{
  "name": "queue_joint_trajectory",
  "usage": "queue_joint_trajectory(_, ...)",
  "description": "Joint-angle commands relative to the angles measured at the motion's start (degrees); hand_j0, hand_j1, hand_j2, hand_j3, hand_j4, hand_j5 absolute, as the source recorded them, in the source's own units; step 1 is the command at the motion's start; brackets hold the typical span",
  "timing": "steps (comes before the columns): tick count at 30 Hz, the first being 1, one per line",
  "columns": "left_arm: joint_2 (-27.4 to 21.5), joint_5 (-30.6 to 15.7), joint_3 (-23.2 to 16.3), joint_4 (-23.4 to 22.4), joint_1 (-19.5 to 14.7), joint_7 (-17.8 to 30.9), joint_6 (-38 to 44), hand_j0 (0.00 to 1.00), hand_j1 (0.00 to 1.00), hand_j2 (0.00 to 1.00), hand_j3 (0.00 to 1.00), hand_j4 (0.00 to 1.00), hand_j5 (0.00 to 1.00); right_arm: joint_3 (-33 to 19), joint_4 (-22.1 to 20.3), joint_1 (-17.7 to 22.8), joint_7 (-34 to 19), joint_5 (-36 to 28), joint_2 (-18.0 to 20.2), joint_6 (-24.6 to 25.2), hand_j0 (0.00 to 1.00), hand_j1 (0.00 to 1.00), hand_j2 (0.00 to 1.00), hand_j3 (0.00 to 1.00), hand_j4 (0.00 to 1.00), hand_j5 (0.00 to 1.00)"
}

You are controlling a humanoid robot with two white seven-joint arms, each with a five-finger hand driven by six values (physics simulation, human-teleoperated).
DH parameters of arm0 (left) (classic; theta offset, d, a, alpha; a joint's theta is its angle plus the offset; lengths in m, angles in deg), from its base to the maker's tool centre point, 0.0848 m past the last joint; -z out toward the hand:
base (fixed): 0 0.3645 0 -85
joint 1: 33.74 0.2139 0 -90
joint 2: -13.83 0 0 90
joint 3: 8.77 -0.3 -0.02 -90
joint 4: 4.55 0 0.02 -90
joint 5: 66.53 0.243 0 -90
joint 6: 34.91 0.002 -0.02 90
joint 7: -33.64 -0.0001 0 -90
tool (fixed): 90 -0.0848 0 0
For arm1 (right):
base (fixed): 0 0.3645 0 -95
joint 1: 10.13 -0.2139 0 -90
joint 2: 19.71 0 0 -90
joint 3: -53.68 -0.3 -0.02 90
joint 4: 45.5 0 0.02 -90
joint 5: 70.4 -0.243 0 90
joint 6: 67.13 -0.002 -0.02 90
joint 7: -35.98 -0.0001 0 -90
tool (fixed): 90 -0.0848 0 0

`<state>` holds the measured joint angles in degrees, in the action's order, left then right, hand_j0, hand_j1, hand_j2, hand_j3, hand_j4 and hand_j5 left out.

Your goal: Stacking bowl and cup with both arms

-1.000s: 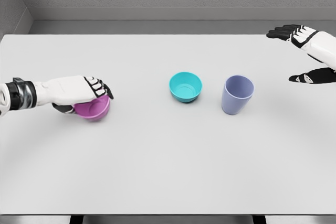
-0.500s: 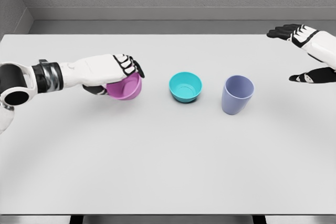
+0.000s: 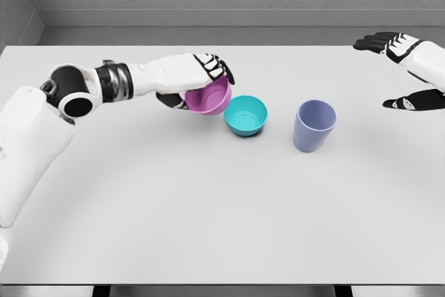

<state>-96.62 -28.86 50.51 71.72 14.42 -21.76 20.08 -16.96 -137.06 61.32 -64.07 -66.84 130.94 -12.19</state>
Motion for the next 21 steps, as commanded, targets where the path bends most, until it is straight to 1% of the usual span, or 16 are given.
queue_joint_trajectory(1, 3.13, 2.41, -0.05, -2.61, 0.00, -0.32, 0.01, 0.18, 0.18, 0.18, 0.18, 0.18, 0.18, -0.03, -0.02, 0.00, 0.03, -0.41, 0.08, 0.06, 1.00, 1.00, 1.00, 1.00, 1.00, 1.00)
queue_joint_trajectory(3, 5.24, 4.87, -0.13, -3.40, -0.44, -0.32, 0.01, 0.18, 0.18, 0.18, 0.18, 0.18, 0.18, -0.03, -0.02, 0.00, 0.03, -0.41, 0.08, 0.06, 1.00, 1.00, 1.00, 1.00, 1.00, 1.00)
queue_joint_trajectory(4, 5.51, 4.96, -0.57, -4.02, -0.53, -0.32, 0.01, 0.18, 0.18, 0.18, 0.18, 0.18, 0.18, -0.03, -0.02, 0.00, 0.03, -0.41, 0.08, 0.06, 1.00, 1.00, 1.00, 1.00, 1.00, 1.00)
queue_joint_trajectory(7, 8.41, 7.42, -0.92, -8.23, -1.67, -0.32, 0.01, 0.19, 0.19, 0.19, 0.19, 0.19, 0.19, -0.03, -0.02, 0.00, 0.03, -0.41, 0.08, 0.06, 1.00, 1.00, 1.00, 1.00, 1.00, 1.00)
queue_joint_trajectory(8, 8.94, 7.42, -1.54, -8.59, -2.11, -0.32, 0.01, 0.19, 0.19, 0.19, 0.19, 0.19, 0.19, -0.03, -0.02, 0.00, 0.03, -0.41, 0.00, 0.06, 1.00, 1.00, 1.00, 1.00, 1.00, 1.00)
queue_joint_trajectory(9, 9.29, 7.51, -2.42, -8.68, -2.20, -0.23, 0.01, 0.19, 0.19, 0.19, 0.19, 0.19, 0.19, -0.03, -0.02, 0.00, 0.03, -0.41, 0.08, 0.06, 1.00, 1.00, 1.00, 1.00, 1.00, 1.00)
queue_joint_trajectory(14, 10.61, 7.60, -2.51, -8.68, -2.20, -0.23, 0.01, 0.19, 0.19, 0.19, 0.19, 0.19, 0.19, -0.03, -0.02, 0.00, 0.03, -0.41, 0.08, 0.06, 1.00, 1.00, 1.00, 1.00, 1.00, 1.00)
queue_joint_trajectory(21, 10.52, 6.63, -2.95, -8.68, -3.52, -0.32, 0.01, 0.20, 0.20, 0.20, 0.20, 0.20, 0.20, -0.03, -0.02, 0.00, 0.03, -0.41, 0.08, 0.06, 1.00, 1.00, 1.00, 1.00, 1.00, 1.00)
